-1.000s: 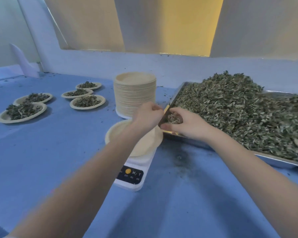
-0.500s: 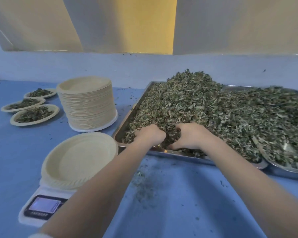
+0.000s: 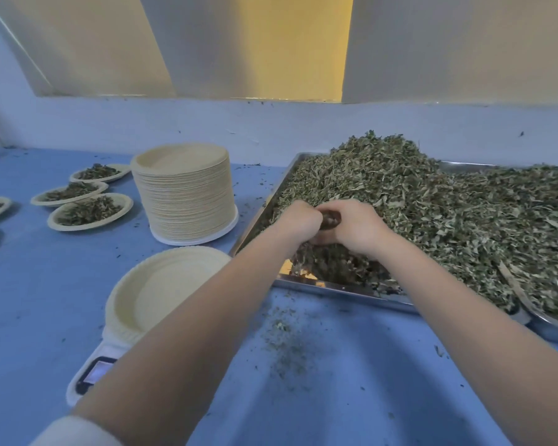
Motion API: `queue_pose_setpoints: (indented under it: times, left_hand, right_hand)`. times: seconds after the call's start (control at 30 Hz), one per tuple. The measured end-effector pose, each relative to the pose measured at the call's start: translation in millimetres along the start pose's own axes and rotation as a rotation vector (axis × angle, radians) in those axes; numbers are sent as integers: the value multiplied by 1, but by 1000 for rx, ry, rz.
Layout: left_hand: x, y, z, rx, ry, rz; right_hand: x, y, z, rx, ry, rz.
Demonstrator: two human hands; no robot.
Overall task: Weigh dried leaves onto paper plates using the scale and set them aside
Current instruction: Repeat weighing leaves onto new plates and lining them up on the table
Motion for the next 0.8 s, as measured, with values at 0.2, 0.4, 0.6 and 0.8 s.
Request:
queue_pose_setpoints:
  times: [0.2, 0.4, 0.6, 0.8]
  left_hand:
    - [64, 0, -20, -74, 128, 38]
    - [127, -46, -62, -10, 226, 141]
    - [146, -105, -97, 161, 32, 265]
    - [160, -116, -106, 154, 51, 269]
  right_hand:
    - [-4, -64, 5, 126, 19, -34]
    - [-57, -137, -6, 249, -92, -12]
    - [-118, -158, -22, 210, -315, -31]
    - [-116, -160, -19, 186, -219, -43]
Point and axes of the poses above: each hand's wrist, its own z-axis towards the middle knuckle, its own x-axis out of the back of the hand, y = z × x, the point moved 7 cm from there along z, towards the middle knuckle, and after that the axes turned 9 degrees about z, right-handed, at the moved point
